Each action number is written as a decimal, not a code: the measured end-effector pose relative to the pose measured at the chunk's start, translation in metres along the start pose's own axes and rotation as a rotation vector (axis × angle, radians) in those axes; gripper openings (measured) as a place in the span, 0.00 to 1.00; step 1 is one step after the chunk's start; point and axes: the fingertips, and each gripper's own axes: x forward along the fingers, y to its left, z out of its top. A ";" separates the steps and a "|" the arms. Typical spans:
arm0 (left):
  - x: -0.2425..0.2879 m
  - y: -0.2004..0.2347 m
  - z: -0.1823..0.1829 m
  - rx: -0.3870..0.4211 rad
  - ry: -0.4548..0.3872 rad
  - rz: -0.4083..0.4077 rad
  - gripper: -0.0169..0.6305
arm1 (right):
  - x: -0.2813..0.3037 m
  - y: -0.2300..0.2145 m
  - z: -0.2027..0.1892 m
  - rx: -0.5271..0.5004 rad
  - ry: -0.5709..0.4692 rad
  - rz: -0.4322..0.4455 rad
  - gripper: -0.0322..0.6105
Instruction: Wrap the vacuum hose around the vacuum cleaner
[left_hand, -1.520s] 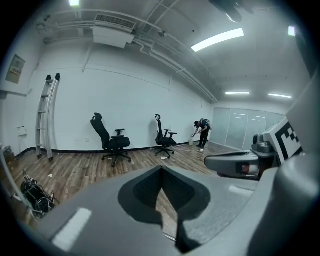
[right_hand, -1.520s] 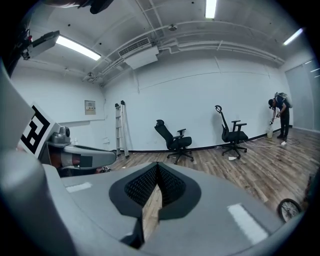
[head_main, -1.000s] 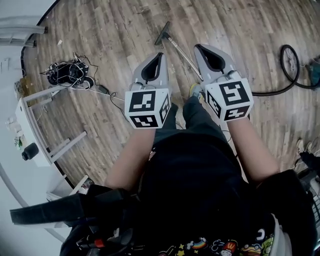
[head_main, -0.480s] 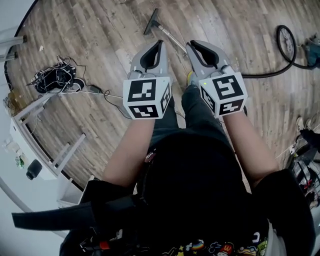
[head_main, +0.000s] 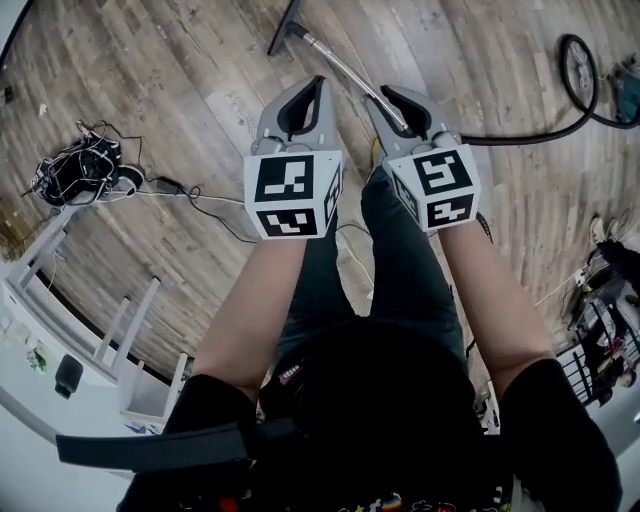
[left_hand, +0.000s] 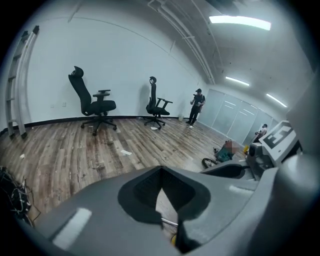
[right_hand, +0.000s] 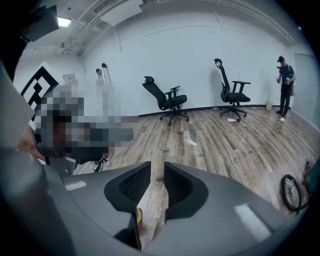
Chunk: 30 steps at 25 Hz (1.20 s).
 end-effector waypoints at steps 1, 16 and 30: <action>0.015 0.006 -0.013 -0.005 0.009 -0.003 0.03 | 0.017 -0.007 -0.013 -0.004 0.016 -0.001 0.22; 0.202 0.080 -0.225 -0.070 0.103 -0.009 0.03 | 0.234 -0.080 -0.238 -0.069 0.210 0.000 0.34; 0.338 0.145 -0.356 -0.126 0.191 0.009 0.03 | 0.369 -0.137 -0.418 -0.196 0.455 -0.019 0.41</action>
